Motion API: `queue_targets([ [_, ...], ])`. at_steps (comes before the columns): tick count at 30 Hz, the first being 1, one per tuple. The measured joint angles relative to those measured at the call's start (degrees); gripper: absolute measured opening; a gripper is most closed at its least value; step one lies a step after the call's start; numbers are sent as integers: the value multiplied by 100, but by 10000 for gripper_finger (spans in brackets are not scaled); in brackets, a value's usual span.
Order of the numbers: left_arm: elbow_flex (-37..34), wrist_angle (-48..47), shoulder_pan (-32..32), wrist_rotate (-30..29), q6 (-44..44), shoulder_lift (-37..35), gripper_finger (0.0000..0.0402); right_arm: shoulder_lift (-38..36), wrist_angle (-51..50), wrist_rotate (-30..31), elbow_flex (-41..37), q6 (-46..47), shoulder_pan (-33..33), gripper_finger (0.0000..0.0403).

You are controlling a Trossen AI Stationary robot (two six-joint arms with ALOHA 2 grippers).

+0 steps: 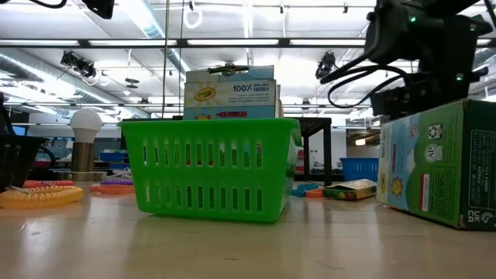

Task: Pick & Place Office Desk Supplies
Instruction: Put the blue spring keychain into the blue bin

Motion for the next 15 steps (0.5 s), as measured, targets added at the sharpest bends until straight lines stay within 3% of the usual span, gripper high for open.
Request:
queue_targets([
  [7,0,-2,0,-151,-129,0,283,-2,320,-453,-207,-190,-117,185],
  [15,0,-2,2,-306,-213,2,283,-26,646,-273,-479,99,-91,168],
])
